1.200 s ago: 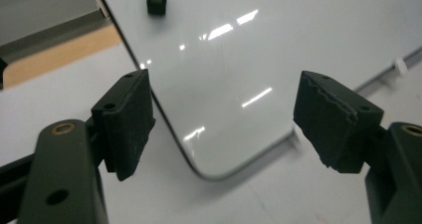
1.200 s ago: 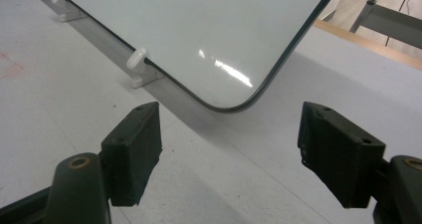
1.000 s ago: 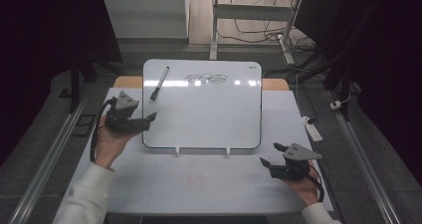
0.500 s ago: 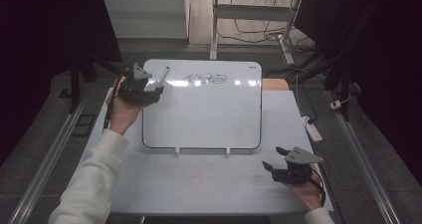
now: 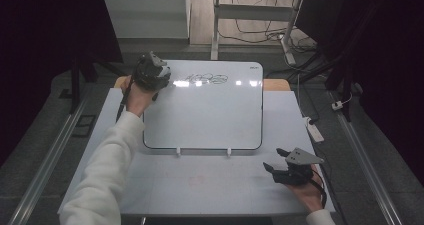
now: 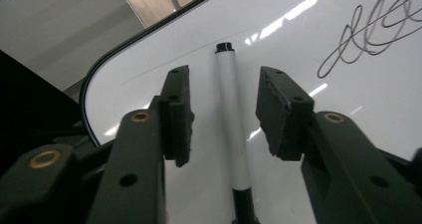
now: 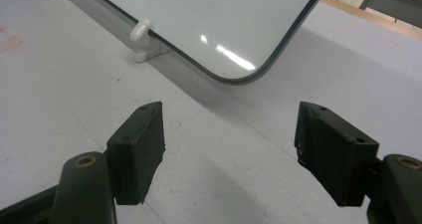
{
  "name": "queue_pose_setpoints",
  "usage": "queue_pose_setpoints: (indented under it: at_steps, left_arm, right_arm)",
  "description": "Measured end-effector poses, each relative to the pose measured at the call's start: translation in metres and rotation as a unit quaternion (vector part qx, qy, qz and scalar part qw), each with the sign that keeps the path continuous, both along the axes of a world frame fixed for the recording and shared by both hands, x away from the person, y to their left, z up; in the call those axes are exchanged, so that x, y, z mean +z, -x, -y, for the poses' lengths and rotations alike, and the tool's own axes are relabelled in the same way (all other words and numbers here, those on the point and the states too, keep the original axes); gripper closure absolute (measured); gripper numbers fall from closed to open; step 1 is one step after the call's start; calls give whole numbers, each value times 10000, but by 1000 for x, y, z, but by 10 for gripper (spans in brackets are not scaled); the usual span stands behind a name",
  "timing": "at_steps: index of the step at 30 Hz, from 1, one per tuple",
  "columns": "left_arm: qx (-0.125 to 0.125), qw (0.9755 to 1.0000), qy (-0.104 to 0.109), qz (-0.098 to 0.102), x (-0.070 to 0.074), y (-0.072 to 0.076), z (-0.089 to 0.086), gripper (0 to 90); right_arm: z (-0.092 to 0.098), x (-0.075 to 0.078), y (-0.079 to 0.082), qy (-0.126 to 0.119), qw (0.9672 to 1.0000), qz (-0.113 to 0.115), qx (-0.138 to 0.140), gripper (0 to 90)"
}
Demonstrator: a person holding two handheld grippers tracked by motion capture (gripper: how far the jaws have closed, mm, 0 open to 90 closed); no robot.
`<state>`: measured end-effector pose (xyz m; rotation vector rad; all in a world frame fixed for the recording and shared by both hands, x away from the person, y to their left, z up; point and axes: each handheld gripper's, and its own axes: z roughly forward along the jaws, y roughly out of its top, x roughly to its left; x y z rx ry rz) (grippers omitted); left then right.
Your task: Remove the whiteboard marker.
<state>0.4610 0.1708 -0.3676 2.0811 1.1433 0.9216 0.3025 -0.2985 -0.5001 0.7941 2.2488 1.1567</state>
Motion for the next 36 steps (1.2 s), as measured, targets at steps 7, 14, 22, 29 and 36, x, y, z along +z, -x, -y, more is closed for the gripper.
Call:
queue_pose_setpoints:
  at_steps: [7,14,22,29,36]
  left_arm:
    - [-75,9997,-127,-178,-4,-5,2,681]
    - [-147,9996,-53,-215,-4,-5,6,801]
    - [-179,9994,185,-243,-3,-3,3,819]
    - [-393,9986,355,-26,9,18,-6,820]
    - [-895,9931,729,197,9,64,-13,820]
  right_arm:
    - [-1,0,-1,8,10000,8,-1,273]
    - [-1,-1,-2,35,10000,12,-51,275]
    - [0,-1,-2,47,9999,25,-105,277]
    - [2,0,-1,21,9999,48,-127,277]
    - [1,1,-1,-68,9999,35,-97,274]
